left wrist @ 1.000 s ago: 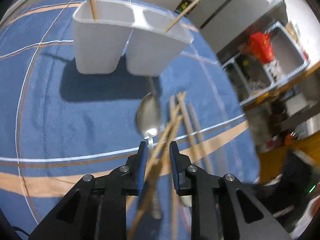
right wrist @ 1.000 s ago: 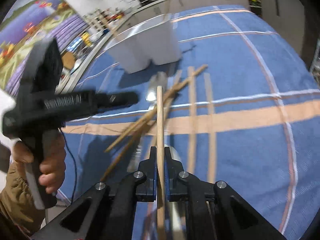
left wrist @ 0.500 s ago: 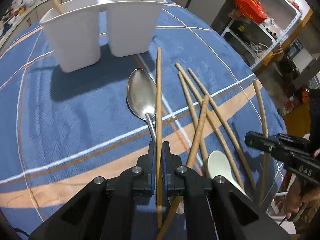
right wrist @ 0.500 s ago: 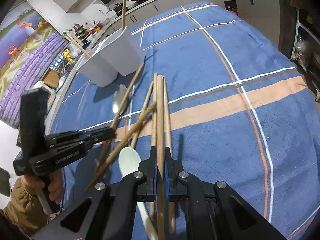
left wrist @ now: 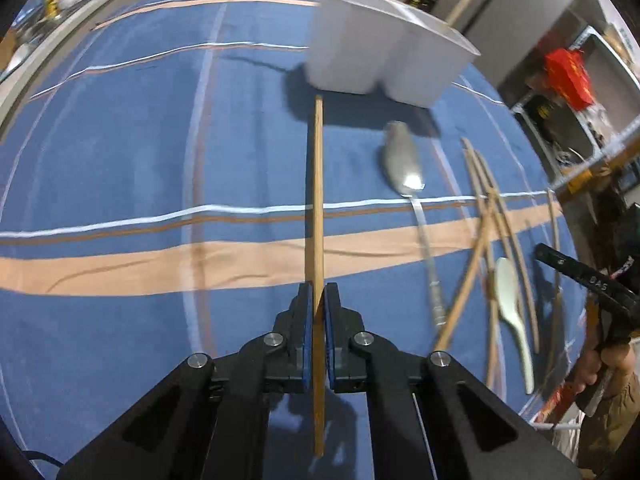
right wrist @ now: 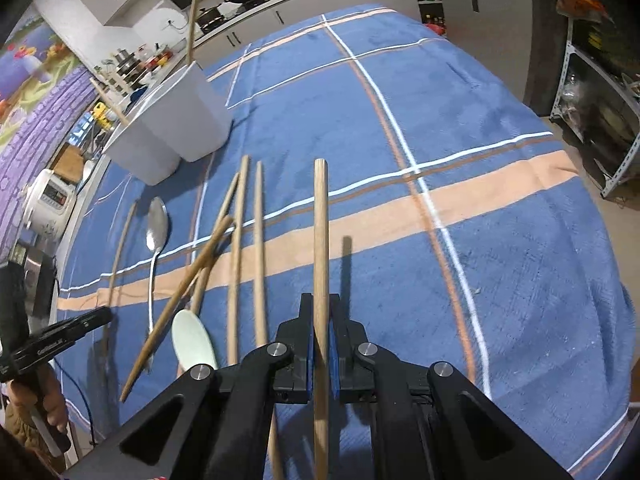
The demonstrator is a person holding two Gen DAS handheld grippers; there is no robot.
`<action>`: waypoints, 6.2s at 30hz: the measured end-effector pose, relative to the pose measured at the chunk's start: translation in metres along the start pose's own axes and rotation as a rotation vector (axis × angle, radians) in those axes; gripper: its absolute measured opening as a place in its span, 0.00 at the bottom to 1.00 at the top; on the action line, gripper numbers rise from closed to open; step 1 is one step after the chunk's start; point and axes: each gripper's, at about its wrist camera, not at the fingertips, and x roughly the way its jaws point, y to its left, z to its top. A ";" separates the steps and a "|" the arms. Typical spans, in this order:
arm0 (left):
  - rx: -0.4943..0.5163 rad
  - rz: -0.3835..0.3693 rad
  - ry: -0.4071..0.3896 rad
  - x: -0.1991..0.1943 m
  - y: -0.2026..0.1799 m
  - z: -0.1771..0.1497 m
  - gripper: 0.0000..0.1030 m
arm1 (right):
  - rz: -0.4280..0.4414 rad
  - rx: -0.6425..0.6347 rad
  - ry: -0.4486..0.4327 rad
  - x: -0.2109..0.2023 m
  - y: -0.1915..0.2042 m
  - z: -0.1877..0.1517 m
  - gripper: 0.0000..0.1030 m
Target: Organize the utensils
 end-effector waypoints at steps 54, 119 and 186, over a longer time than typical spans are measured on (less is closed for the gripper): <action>-0.018 -0.104 -0.530 -0.164 -0.038 0.045 0.06 | 0.190 -0.085 -0.312 -0.109 0.081 0.055 0.06; -0.081 0.090 -0.638 -0.128 -0.043 0.100 0.40 | 0.057 -0.203 -0.314 -0.057 0.073 0.072 0.58; 0.111 -0.132 -0.266 -0.033 -0.054 0.059 0.01 | 0.112 -0.259 0.002 -0.008 0.078 -0.022 0.35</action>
